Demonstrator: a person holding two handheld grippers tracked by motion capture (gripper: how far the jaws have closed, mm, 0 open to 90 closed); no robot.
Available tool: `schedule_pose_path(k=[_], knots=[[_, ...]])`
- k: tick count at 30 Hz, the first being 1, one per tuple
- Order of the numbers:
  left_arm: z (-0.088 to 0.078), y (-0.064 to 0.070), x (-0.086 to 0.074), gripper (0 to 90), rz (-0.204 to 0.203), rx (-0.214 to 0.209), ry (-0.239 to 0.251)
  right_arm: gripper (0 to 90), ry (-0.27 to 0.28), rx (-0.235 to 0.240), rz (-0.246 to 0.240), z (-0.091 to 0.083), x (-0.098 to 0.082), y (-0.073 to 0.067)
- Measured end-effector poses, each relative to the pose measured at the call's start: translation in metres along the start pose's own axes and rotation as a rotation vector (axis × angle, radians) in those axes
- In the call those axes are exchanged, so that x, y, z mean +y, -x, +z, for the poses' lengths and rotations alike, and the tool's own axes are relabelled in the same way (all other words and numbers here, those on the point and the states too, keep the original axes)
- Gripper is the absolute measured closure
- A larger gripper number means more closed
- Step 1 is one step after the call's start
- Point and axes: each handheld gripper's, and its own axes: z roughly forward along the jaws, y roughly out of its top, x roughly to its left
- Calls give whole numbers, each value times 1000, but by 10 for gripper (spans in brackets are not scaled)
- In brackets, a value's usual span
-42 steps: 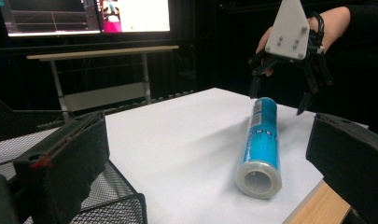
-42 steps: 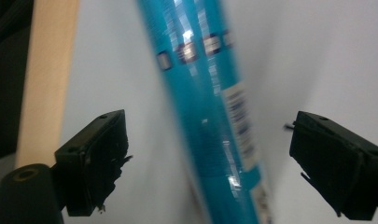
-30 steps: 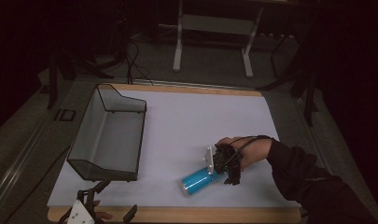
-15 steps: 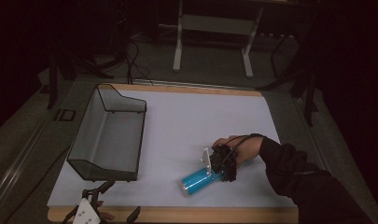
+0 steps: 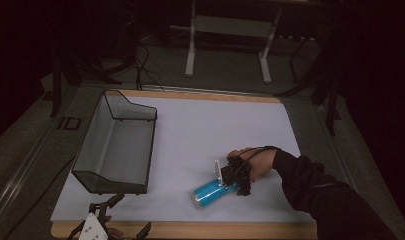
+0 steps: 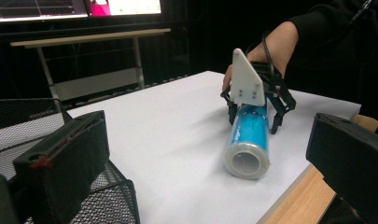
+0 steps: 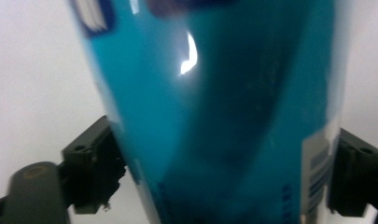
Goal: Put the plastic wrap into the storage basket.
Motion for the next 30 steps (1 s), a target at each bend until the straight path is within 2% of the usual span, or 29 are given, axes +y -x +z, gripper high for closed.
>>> schedule_pose_path(k=[4, 6, 8, 15, 18, 21, 23, 25, 28, 30], knots=[[1, 0, 0, 2, 2, 0, -2, 193, 18, 3, -16, -1, -2, -1], [1, 0, 0, 2, 2, -2, -3, 266, 34, 6, -27, -4, -3, -4], [2, 0, 0, 2, 1, -3, -3, 275, 48, -3, -41, -5, -5, -5], [3, -1, -1, 3, 2, -11, -3, 288, 6, 4, -66, -6, -1, -6], [3, -1, -1, 2, -2, -14, 0, 294, 2, 14, -55, -7, 0, -6], [3, -1, -1, 2, -2, -18, 1, 297, 34, 18, -26, -11, -1, -6], [4, -1, 0, 3, 0, -20, -1, 298, 36, 14, -14, -14, -1, -6], [4, -1, 0, 3, -1, -23, 2, 301, 54, 20, 34, -19, 0, -3], [4, -2, 0, 3, -2, -26, 3, 301, 52, 15, 50, -22, 1, -3], [4, -2, 0, 2, -1, -30, 5, 302, 72, 11, 84, -25, 1, -1]])
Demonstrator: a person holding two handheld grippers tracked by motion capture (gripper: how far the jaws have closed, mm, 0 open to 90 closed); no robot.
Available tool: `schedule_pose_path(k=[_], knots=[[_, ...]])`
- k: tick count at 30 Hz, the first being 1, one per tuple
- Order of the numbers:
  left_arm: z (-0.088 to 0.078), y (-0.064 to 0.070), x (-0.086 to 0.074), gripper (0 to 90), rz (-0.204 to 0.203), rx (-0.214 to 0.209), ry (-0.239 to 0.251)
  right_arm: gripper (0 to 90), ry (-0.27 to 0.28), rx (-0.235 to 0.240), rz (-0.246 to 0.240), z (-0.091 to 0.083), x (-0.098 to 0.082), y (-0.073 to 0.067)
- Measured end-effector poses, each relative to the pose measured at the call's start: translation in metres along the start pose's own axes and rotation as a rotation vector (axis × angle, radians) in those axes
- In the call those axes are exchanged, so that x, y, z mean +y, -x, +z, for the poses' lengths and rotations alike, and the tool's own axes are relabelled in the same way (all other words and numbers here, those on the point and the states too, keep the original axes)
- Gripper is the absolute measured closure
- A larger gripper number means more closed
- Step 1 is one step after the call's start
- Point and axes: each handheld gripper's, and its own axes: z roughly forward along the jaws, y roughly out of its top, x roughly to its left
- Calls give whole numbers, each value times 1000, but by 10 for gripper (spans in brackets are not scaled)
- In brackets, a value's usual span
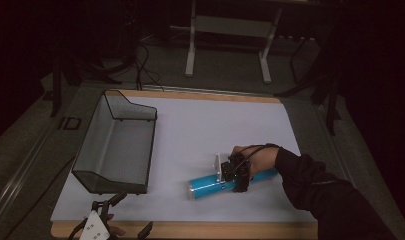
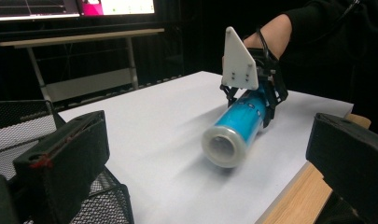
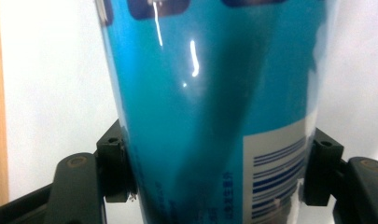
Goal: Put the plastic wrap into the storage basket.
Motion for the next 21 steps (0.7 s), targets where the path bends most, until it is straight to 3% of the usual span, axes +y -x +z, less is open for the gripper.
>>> schedule_pose_path(k=[8, 13, 15, 17, 18, 19, 21], knots=[[2, 0, 1, 3, 0, -20, 4, 304, 13, 30, 112, -4, 0, 3], [8, -1, 2, 2, 3, -53, 11, 305, 47, 60, 250, -6, 1, 3], [10, -2, 2, 3, 4, -59, 12, 305, 52, 61, 273, -5, 1, 3], [13, -2, 3, 3, 6, -74, 13, 305, 68, 63, 328, -4, 0, 3], [15, -2, 4, 3, 8, -89, 13, 305, 78, 65, 382, -3, -2, 2], [15, -2, 4, 2, 8, -89, 13, 305, 78, 65, 382, -3, -2, 2], [19, -3, 4, 3, 7, -118, 14, 304, 87, 55, 467, -2, -4, 0]])
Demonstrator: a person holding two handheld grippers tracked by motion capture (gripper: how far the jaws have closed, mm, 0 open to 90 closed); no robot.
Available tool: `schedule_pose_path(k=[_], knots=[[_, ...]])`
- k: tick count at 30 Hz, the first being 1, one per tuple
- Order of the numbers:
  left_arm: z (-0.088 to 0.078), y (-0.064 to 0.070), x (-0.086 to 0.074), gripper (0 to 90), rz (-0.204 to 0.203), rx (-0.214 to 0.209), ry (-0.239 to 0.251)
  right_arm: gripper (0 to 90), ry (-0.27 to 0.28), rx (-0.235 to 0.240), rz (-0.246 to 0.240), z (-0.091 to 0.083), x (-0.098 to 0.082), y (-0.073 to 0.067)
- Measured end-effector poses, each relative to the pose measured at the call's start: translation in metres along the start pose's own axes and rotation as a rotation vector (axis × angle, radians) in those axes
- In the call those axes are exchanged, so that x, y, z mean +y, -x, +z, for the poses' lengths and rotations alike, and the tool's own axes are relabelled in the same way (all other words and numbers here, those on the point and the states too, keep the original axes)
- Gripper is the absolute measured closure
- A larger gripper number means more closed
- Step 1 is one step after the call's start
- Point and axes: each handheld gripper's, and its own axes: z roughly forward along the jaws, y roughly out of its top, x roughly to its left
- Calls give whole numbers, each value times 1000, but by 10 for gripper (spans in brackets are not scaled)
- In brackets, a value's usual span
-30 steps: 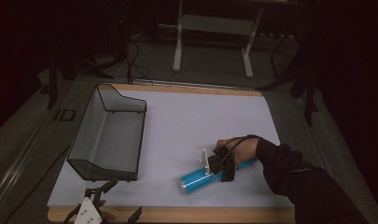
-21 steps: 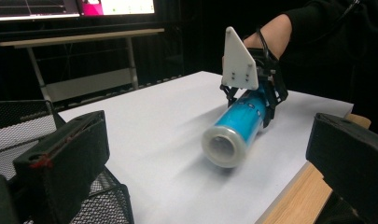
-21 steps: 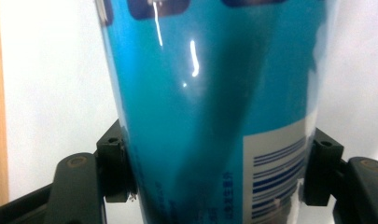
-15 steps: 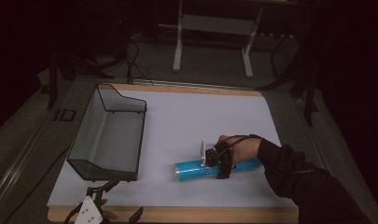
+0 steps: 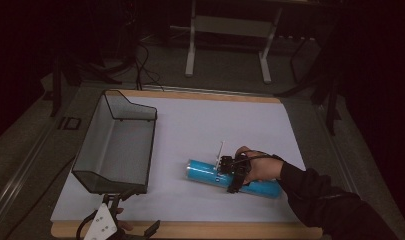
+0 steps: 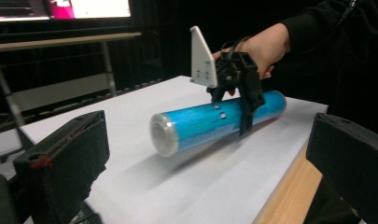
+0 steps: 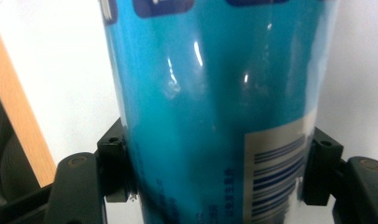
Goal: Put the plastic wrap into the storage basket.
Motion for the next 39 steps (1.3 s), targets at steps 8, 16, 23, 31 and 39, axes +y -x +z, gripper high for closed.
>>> schedule_pose_path(k=[8, 16, 23, 31, 39], knots=[[8, -3, 1, 3, -7, -32, -5, 307, 69, 51, 209, -3, -6, 2], [15, -3, 3, 2, -1, -69, 0, 309, 134, 63, 390, -11, -12, 9], [19, -5, 4, 2, 0, -80, 5, 310, 247, 87, 431, -24, -6, 8], [19, -6, 4, 3, -13, -80, 12, 311, 431, 106, 468, -43, 11, 3], [19, -6, 4, 3, -17, -56, 7, 311, 537, 100, 495, -53, 27, 4]])
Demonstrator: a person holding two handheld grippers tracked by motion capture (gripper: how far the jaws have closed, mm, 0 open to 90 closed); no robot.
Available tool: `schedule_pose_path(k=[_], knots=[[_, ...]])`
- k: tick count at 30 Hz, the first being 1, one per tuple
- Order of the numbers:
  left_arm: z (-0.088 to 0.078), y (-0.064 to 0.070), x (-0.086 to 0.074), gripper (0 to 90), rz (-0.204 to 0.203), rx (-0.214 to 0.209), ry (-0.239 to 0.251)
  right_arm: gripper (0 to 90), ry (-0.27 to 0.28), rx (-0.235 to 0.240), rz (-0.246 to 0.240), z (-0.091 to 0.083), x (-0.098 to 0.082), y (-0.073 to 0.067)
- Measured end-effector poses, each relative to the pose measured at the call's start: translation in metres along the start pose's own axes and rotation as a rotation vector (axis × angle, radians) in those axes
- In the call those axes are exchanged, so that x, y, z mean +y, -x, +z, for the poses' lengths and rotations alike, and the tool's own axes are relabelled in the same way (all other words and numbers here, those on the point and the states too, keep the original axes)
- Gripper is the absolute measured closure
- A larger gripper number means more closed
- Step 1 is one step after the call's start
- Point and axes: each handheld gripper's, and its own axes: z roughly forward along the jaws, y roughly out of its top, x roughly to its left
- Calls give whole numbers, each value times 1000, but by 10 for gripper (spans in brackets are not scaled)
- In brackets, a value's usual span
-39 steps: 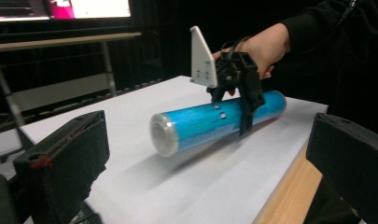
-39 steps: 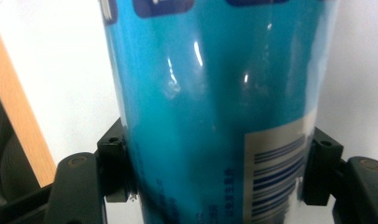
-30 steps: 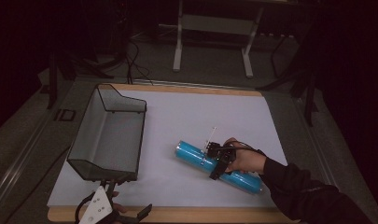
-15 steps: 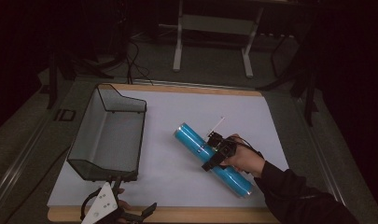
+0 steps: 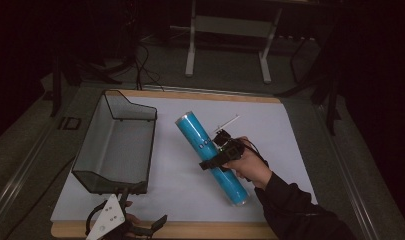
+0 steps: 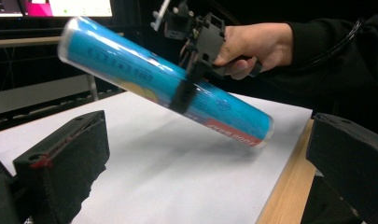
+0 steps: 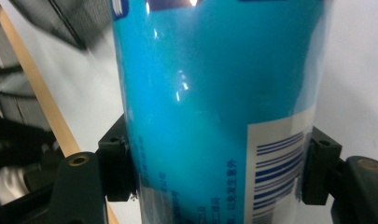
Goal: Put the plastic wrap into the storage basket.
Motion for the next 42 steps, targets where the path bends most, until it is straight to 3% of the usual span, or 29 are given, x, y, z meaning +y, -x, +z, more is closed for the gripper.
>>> schedule_pose_path(k=[2, 8, 10, 17, 23, 26, 33, 42], knots=[[0, 0, 0, 3, -5, 22, -8, 311, 63, -1, 11, 2, 13, -7], [1, 0, -1, 3, 13, 52, -30, 312, 124, -9, 12, 3, 32, -17], [1, 0, -2, 3, 15, 57, -36, 311, 160, -36, 2, 3, 40, -23], [0, 1, -1, 3, 9, 62, -36, 312, 228, -18, 23, 2, 62, -33], [0, 1, -2, 3, 8, 91, -47, 312, 297, 0, 41, -2, 84, -46], [-1, 1, -2, 3, 4, 90, -45, 312, 337, 35, 68, -3, 97, -54], [-3, 0, -2, 3, 8, 88, -47, 312, 376, 43, 61, 1, 116, -68], [-5, 0, -2, 3, 10, 84, -47, 313, 410, 111, 96, 24, 144, -92]])
